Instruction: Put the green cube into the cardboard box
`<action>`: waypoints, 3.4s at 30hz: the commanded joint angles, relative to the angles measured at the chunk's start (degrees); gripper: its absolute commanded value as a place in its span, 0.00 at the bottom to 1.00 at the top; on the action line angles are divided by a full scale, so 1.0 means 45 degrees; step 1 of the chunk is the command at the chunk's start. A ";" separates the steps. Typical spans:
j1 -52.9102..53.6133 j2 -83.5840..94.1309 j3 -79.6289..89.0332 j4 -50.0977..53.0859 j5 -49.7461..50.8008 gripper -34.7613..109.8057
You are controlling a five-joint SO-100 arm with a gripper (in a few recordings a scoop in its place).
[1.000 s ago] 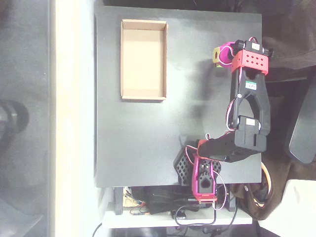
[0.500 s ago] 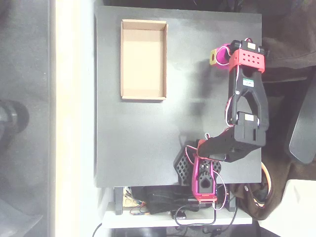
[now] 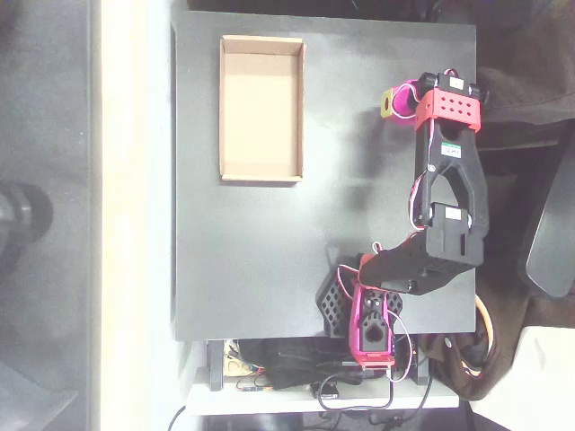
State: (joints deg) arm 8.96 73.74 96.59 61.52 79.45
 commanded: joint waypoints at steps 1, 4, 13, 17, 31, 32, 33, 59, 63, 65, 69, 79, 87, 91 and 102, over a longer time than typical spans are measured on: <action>0.0117 0.0137 -0.0234 -0.0078 0.0059 0.44; 0.0195 0.0137 -0.0234 -0.0059 0.0059 0.39; 0.0293 0.0234 -0.0234 -0.0059 0.0059 0.27; 0.0293 0.0352 -0.0234 -0.0059 0.0059 0.27; 0.0156 0.3887 -0.0234 -0.0039 0.0078 0.27; 0.0156 0.4297 -0.0234 0.0039 0.0078 0.27; 0.0137 0.4727 -0.0234 0.0039 0.0078 0.27; -0.2441 1.1680 -0.0215 -0.0039 0.0059 0.27; -0.3789 1.1973 -0.0215 -0.0039 0.0059 0.27; -0.4492 1.1992 -0.0215 -0.0039 0.0059 0.27; -0.5879 1.1973 -0.0215 -0.0039 0.0059 0.27; -0.8242 1.1211 0.0000 -0.0039 0.0059 0.28; -0.8437 0.8633 0.0000 -0.0039 0.0059 0.28; -0.8437 0.7344 0.0000 -0.0039 0.0059 0.28; -0.9160 0.4121 -0.0098 -0.0059 0.0059 0.28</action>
State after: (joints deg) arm -30.41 93.43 96.77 61.52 79.54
